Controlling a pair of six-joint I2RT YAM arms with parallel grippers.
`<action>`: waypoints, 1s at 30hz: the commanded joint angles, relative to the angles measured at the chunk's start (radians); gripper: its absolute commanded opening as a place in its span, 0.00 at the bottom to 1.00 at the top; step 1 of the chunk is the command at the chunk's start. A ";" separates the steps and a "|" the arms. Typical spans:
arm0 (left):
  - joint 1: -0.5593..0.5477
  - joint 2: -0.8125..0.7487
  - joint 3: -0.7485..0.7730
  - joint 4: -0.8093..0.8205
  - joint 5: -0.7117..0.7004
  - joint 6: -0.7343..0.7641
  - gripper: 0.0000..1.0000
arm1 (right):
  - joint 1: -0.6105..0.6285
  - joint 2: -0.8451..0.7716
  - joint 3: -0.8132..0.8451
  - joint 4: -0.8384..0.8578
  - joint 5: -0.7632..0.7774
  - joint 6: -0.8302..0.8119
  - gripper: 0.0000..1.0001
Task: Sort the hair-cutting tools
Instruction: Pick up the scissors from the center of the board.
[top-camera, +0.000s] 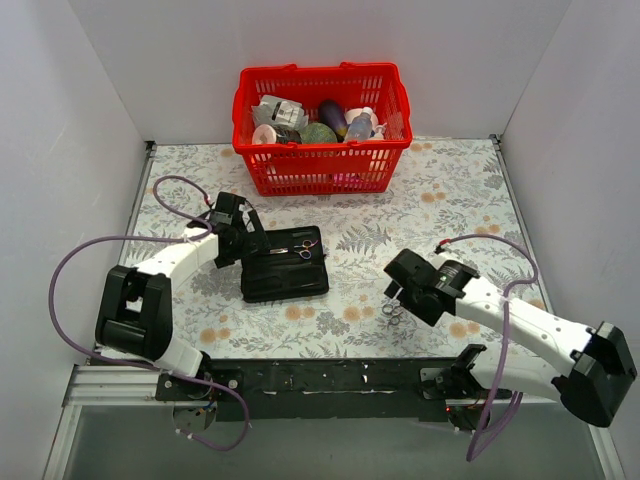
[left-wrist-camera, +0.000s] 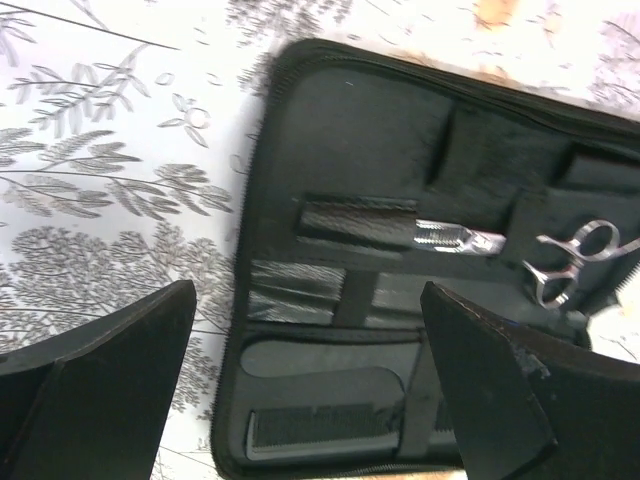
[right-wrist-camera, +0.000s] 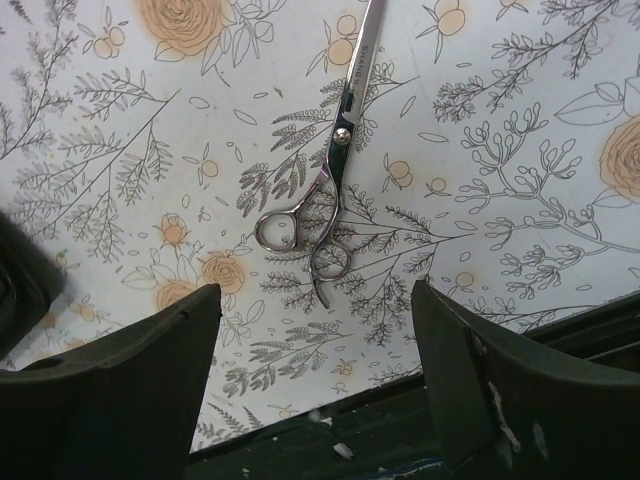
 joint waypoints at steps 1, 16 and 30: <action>-0.004 -0.064 -0.029 0.062 0.136 0.041 0.98 | 0.002 0.113 0.094 -0.075 0.036 0.188 0.84; -0.022 -0.113 -0.096 0.122 0.249 0.021 0.98 | 0.002 0.302 0.087 -0.091 -0.073 0.398 0.75; -0.056 -0.135 -0.110 0.130 0.240 0.001 0.98 | -0.040 0.370 0.054 -0.046 0.003 0.452 0.74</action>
